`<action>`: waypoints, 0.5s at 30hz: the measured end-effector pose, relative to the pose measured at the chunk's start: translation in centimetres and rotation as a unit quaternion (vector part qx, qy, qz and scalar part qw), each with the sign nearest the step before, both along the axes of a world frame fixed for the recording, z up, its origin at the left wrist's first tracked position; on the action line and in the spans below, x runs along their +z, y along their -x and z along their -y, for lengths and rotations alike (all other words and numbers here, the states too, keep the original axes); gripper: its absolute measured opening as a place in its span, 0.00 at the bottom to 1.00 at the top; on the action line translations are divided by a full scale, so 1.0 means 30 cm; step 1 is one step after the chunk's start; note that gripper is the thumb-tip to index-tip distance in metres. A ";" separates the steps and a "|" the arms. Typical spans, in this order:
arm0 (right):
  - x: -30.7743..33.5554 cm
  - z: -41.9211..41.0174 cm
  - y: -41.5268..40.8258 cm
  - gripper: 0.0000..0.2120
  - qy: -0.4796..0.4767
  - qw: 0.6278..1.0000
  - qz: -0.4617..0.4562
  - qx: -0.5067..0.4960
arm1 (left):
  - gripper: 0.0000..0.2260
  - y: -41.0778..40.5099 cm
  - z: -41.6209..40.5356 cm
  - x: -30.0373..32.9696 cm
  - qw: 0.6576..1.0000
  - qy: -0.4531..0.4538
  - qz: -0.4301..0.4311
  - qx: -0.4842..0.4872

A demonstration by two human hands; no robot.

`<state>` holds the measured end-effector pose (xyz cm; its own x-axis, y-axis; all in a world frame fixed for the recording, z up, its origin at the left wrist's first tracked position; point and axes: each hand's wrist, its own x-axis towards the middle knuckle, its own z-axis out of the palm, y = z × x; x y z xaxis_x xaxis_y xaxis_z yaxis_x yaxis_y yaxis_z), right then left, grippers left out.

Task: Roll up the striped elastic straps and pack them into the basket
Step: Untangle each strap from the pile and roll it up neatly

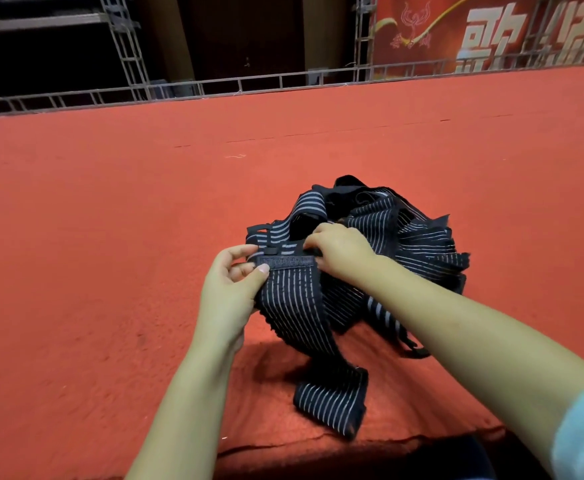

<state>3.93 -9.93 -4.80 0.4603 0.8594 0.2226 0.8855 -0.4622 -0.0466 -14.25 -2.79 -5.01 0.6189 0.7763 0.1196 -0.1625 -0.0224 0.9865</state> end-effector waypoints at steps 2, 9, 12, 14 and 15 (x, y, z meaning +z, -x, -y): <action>0.007 0.000 -0.020 0.13 -0.071 0.997 -0.008 -0.005 | 0.12 0.013 -0.014 0.005 1.000 -0.002 0.003 0.008; 0.200 -0.003 -0.088 0.07 -0.362 0.906 -0.203 -0.087 | 0.11 -0.003 -0.032 0.020 0.999 -0.006 0.029 0.041; 0.346 0.002 -0.107 0.07 -0.435 0.860 -0.259 -0.066 | 0.10 -0.019 -0.042 0.050 0.997 -0.009 0.044 0.058; 0.452 0.008 -0.103 0.10 -0.480 0.828 -0.287 -0.051 | 0.10 -0.031 -0.057 0.076 0.996 -0.005 0.055 0.070; 0.504 0.008 -0.096 0.11 -0.502 0.812 -0.295 -0.038 | 0.10 -0.037 -0.065 0.091 0.995 -0.007 0.061 0.074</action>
<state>6.80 -10.18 10.31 0.7844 0.3450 0.5154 0.5430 0.0194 -0.8395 -13.15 -0.84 -2.30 0.4779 0.8558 0.1981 -0.2741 -0.0689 0.9592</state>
